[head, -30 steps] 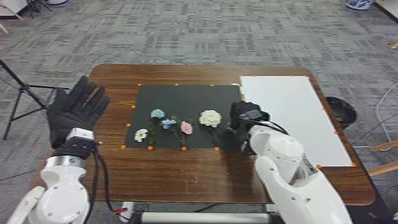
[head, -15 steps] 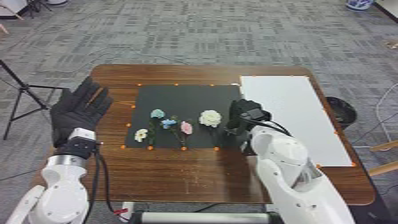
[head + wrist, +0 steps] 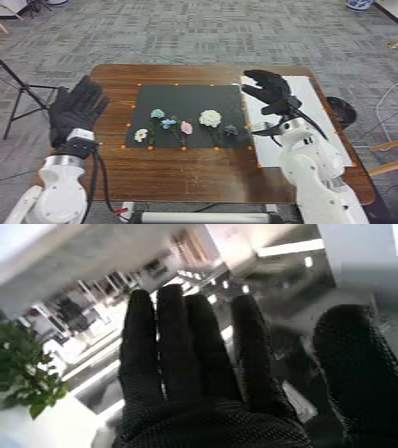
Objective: Arrange flowers
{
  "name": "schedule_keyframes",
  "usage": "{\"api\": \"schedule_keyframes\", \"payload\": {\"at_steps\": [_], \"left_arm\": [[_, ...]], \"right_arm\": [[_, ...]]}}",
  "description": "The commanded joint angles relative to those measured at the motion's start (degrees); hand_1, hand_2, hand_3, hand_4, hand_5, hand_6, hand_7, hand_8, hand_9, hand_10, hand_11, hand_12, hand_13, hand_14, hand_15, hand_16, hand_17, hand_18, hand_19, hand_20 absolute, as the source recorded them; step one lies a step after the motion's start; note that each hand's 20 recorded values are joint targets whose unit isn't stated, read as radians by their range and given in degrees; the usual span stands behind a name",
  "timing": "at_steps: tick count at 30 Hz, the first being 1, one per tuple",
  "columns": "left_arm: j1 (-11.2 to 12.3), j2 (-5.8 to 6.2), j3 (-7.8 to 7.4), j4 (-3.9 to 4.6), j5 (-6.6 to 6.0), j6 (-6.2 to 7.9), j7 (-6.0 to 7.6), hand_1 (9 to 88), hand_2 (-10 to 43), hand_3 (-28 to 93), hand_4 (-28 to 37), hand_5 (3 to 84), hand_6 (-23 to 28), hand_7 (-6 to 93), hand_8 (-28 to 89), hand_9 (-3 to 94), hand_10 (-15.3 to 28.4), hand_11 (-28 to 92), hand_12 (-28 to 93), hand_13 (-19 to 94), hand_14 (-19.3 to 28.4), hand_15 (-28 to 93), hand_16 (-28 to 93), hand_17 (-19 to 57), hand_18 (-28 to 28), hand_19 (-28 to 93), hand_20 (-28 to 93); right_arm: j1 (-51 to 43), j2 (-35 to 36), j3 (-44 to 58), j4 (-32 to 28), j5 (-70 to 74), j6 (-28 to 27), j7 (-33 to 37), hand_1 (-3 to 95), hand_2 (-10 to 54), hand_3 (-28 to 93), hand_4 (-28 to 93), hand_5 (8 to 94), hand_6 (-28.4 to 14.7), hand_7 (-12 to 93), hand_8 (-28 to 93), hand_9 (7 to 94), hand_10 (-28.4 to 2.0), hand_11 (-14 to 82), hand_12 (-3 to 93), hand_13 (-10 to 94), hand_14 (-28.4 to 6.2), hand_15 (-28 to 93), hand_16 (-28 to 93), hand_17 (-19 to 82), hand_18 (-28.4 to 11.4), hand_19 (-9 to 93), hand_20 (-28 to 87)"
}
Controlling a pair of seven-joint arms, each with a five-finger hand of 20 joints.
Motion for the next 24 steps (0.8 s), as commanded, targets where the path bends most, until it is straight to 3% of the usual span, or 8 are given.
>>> {"api": "schedule_keyframes", "payload": {"at_steps": [1, 5, 9, 10, 12, 17, 20, 24], "left_arm": [[4.6, -0.81, -3.16, -0.92, 0.3, 0.3, 0.44, 25.9, 17.9, 64, -28.3, 39.7, 6.0, 10.5, -11, 32.5, 12.5, 15, 4, 23, 9.0, 14, -7, -4.8, 12.0, 32, 6], [5.4, -0.96, -4.8, -1.2, 1.64, 0.41, 1.03, 27.2, 18.9, 59, -28.3, 38.8, 5.9, 10.1, -11, 31.6, 12.5, 15, 4, 23, 9.3, 13, -6, -5.0, 12.0, 32, 6], [6.1, -1.29, -5.8, -1.48, 2.09, 0.48, 1.62, 25.7, 18.6, 61, -28.3, 38.4, 5.8, 10.1, -11, 31.2, 12.4, 15, 4, 23, 9.2, 13, -6, -5.0, 12.0, 32, 6], [6.3, -1.2, -5.81, -1.53, 1.92, 0.93, 1.95, 25.5, 18.2, 62, -28.3, 38.3, 5.8, 10.1, -11, 31.1, 12.4, 15, 4, 23, 9.1, 13, -6, -5.0, 12.0, 32, 6], [6.5, -0.91, -5.83, -1.28, 1.41, 0.56, 3.25, 25.2, 17.5, 64, -28.3, 38.2, 5.8, 10.2, -11, 30.9, 12.3, 15, 4, 23, 9.0, 12, -6, -5.0, 12.0, 32, 6], [8.1, -0.85, -6.93, -1.94, 1.61, 0.78, 3.33, 25.3, 16.7, 65, -28.3, 37.9, 5.6, 10.2, -11, 30.5, 12.2, 15, 3, 22, 8.4, 12, -6, -5.0, 12.0, 31, 6], [7.4, 0.12, -7.18, -1.52, 1.4, 0.82, 3.09, 25.4, 16.7, 65, -28.3, 37.8, 5.6, 10.3, -11, 30.4, 12.1, 15, 3, 22, 8.3, 11, -6, -4.9, 11.9, 31, 6], [7.5, 0.05, -7.88, -1.93, 1.63, 0.67, 4.12, 25.4, 16.6, 65, -28.3, 37.8, 5.6, 10.4, -11, 30.4, 12.1, 15, 3, 22, 8.2, 11, -6, -4.9, 11.9, 31, 7]], "right_arm": [[-0.9, -4.1, 9.4, -1.6, 25.4, -7.0, -0.1, 15.3, 9.4, 76, -24, 40.4, -4.8, 9, -9, 39.8, -17.3, 5.1, 14.4, 29, -15.4, 17, 14, 16, -14.8, 36, 10], [-2.3, -6.6, 11.6, -1.8, 39.5, -8.2, -1.3, 11.0, 10.9, 75, -25, 39.6, -5.3, 6, -9, 38.5, -16.9, 3.4, 13.3, 28, -14.6, 11, 14, 14, -14.6, 31, 11], [-3.3, -8.1, 12.4, -2.6, 51.4, -8.4, -0.7, 7.6, 11.6, 76, -26, 39.4, -5.8, 5, -8, 37.0, -15.8, 2.8, 12.2, 26, -13.3, 7, 14, 12, -14.8, 31, 12], [-3.6, -8.3, 12.6, -2.8, 53.4, -8.4, 0.0, 7.2, 11.6, 76, -26, 39.3, -5.9, 4, -8, 36.8, -15.5, 2.8, 12.1, 26, -13.1, 7, 14, 12, -14.7, 30, 12], [-3.2, -8.5, 13.0, -3.0, 56.3, -8.9, 1.6, 6.7, 11.7, 76, -26, 39.3, -6.1, 4, -8, 36.5, -15.3, 2.8, 11.9, 26, -13.0, 7, 15, 12, -14.6, 30, 12], [-3.9, -9.1, 14.1, -3.7, 57.3, -10.9, 2.0, 6.6, 11.9, 76, -26, 39.3, -6.4, 4, -8, 36.0, -15.4, 2.8, 11.6, 26, -13.1, 6, 15, 12, -14.8, 30, 12], [-4.1, -9.7, 15.1, -3.7, 58.9, -13.3, 2.1, 6.5, 11.8, 76, -25, 39.6, -6.4, 4, -8, 36.0, -15.4, 2.9, 11.6, 26, -13.3, 6, 16, 11, -15.1, 30, 12], [-4.5, -10.2, 15.8, -3.5, 60.0, -15.6, 1.8, 5.0, 11.0, 76, -25, 40.4, -6.3, 4, -8, 35.6, -15.8, 2.9, 11.7, 26, -14.2, 6, 17, 11, -15.8, 30, 12]]}}
